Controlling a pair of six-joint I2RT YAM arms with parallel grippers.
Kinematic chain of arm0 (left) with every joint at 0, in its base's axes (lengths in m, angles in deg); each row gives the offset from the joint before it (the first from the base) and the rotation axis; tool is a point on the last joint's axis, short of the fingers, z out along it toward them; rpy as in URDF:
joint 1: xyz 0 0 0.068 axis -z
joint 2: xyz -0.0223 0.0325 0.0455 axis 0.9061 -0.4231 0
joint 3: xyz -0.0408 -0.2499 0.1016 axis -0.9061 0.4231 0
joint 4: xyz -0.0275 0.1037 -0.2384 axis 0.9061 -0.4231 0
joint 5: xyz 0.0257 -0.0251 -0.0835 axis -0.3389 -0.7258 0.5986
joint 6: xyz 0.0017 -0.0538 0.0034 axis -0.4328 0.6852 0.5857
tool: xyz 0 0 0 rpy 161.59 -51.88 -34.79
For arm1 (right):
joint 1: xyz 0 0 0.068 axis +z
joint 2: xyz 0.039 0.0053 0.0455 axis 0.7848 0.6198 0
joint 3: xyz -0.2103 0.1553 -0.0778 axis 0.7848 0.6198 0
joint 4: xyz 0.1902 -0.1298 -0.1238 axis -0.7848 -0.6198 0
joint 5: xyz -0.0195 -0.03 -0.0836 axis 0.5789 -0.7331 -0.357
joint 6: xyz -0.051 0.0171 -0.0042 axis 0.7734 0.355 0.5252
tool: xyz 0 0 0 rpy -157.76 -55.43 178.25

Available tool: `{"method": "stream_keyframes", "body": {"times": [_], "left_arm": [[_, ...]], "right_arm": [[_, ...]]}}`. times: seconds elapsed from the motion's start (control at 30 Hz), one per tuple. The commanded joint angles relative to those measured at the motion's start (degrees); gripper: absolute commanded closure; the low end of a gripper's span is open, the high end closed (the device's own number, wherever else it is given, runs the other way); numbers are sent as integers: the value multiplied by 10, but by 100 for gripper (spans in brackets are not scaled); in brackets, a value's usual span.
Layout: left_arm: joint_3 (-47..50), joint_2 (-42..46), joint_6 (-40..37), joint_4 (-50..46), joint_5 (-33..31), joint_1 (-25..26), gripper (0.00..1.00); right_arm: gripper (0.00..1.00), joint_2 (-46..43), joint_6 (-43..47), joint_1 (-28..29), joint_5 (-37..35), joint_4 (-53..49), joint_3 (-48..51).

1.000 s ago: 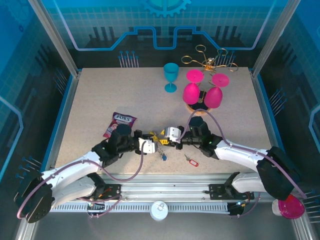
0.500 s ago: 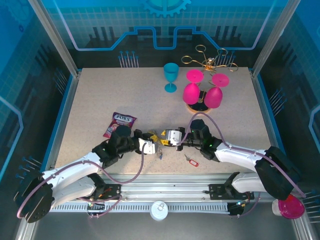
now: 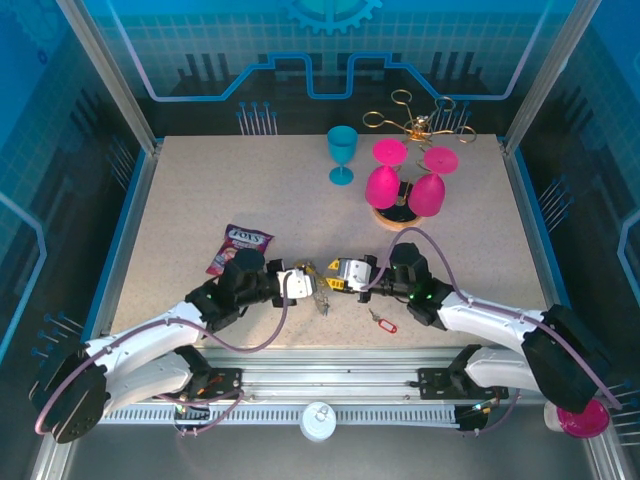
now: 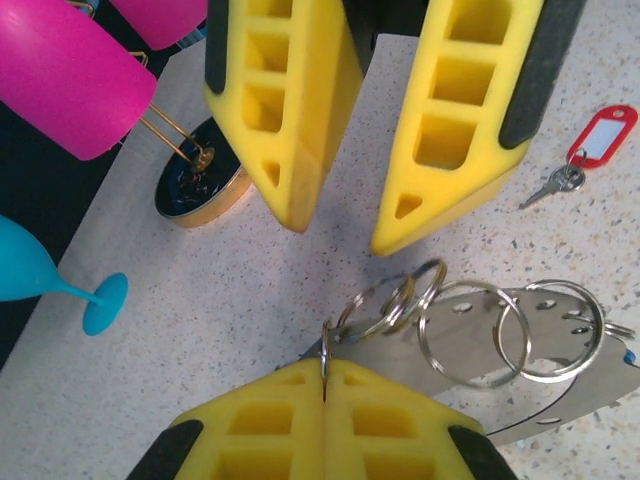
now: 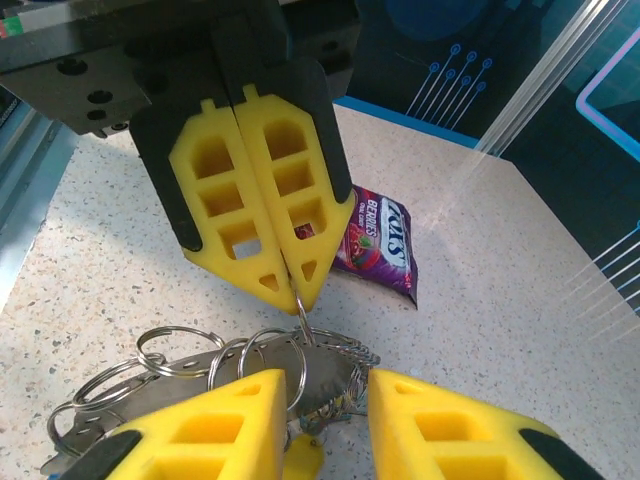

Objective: Put the keys on the keyring

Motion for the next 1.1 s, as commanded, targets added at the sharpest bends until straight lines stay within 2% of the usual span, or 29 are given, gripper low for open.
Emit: {"method": "stream_keyframes", "body": {"times": [0.0, 0.2, 0.5, 0.63, 0.87, 1.07], "left_arm": [[-1, -2, 49, 10, 22, 2, 100], [-8, -9, 58, -3, 23, 2, 100], [-7, -3, 88, 17, 11, 2, 100], [1, 12, 110, 36, 13, 2, 100], [32, 40, 88, 66, 16, 2, 100], [41, 51, 51, 77, 22, 3, 100]], "right_arm": [[72, -10, -10, -5, 5, -16, -11], [70, -2, -50, -4, 38, -25, -37], [69, 60, -17, 42, -5, -51, -54], [64, 65, -5, 62, -31, -64, -48], [56, 17, -25, 59, -29, -43, -20], [58, -41, -31, 29, 25, -39, 1]]}}
